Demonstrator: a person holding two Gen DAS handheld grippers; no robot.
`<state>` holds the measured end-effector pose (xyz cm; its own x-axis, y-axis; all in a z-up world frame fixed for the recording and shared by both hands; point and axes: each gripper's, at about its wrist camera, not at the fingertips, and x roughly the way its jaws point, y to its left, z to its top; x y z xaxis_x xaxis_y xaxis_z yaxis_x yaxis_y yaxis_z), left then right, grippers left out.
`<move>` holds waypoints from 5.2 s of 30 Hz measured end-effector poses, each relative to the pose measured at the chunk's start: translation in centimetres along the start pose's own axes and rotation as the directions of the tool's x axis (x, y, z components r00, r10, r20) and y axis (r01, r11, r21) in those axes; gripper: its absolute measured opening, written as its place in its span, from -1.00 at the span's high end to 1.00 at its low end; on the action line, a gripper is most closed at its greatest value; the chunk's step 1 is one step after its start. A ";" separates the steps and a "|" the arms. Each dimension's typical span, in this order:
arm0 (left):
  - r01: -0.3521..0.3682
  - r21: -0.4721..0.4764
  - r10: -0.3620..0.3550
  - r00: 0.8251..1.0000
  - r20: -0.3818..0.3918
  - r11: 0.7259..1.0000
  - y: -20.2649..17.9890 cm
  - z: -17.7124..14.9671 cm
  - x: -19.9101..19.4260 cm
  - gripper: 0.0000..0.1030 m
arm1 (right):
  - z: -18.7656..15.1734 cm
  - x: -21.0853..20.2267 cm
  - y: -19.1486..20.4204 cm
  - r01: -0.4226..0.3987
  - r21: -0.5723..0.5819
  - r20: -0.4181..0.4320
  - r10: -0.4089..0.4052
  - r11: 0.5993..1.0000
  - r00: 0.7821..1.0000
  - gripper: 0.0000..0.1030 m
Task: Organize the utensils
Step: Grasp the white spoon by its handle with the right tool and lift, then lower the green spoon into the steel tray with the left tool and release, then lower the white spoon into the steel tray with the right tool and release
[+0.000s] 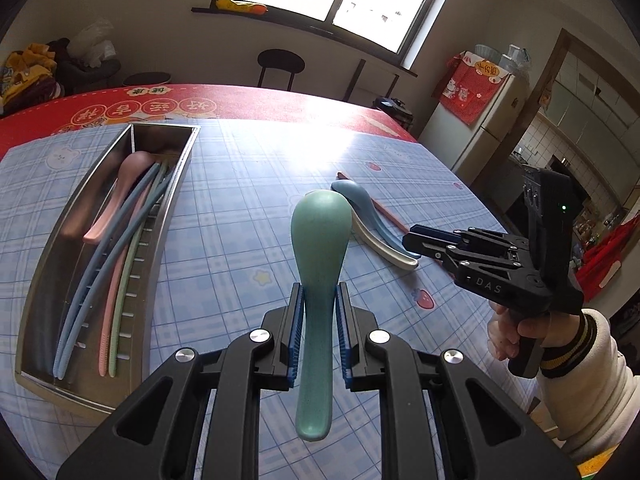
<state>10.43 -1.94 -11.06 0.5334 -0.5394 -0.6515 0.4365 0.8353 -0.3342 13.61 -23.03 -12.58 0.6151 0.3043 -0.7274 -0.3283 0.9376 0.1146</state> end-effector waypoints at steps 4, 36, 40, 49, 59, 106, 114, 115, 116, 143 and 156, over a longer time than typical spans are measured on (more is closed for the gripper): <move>-0.003 -0.008 0.003 1.000 0.027 1.000 0.5 0.0 -1.3 0.70 | 1.0 2.5 0.6 0.027 -0.038 -0.059 -0.029 0.999 0.998 0.64; -0.049 -0.095 0.059 0.992 0.107 0.994 5.9 1.6 -5.4 0.70 | 2.9 3.3 2.2 -0.134 0.151 -0.018 0.139 0.979 0.990 0.64; -0.067 -0.116 0.078 0.992 0.095 0.991 7.1 2.0 -5.6 0.70 | 2.9 3.5 2.7 -0.161 0.173 -0.011 0.165 0.972 0.986 0.64; -0.184 -0.110 0.187 0.982 0.013 0.977 9.8 3.7 -3.0 0.70 | 2.2 4.3 2.3 -0.175 0.254 -0.012 0.184 0.951 0.983 0.64; -0.259 -0.078 0.251 0.963 -0.099 0.963 11.8 7.7 1.1 0.70 | 2.1 3.9 1.8 -0.193 0.275 0.011 0.198 0.942 0.980 0.64; -0.371 0.123 0.359 0.927 0.104 0.921 9.8 4.5 -4.1 0.12 | 5.6 2.7 6.7 -0.206 0.257 -0.001 0.214 0.944 0.977 0.64; -0.481 0.087 0.448 0.858 0.250 0.873 11.7 2.1 -7.6 -0.48 | 9.0 4.5 10.4 -0.136 0.264 -0.030 0.149 0.955 0.988 0.64; -0.485 0.068 0.454 0.853 0.257 0.872 12.3 2.0 -8.1 -0.59 | 9.4 4.9 10.6 -0.124 0.267 -0.036 0.139 0.956 0.990 0.64; -0.486 0.047 0.458 0.849 0.266 0.873 12.9 2.0 -8.6 -0.65 | 9.8 5.3 11.0 -0.112 0.268 -0.044 0.128 0.957 0.991 0.64; -0.431 -0.145 0.453 0.865 0.216 0.891 16.9 1.4 -9.3 -0.88 | 14.0 15.1 16.7 0.068 0.353 -0.173 -0.007 0.933 0.985 0.63; -0.420 -0.139 0.441 0.873 0.210 0.897 16.6 1.5 -9.0 -0.88 | 14.5 14.4 16.6 0.051 0.337 -0.153 0.002 0.940 0.988 0.32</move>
<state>13.92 16.58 -9.73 0.8102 -0.1246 -0.5728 0.0666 0.9904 -0.1212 27.38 -0.61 -11.35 0.4974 0.2764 -0.8223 -0.0363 0.9537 0.2986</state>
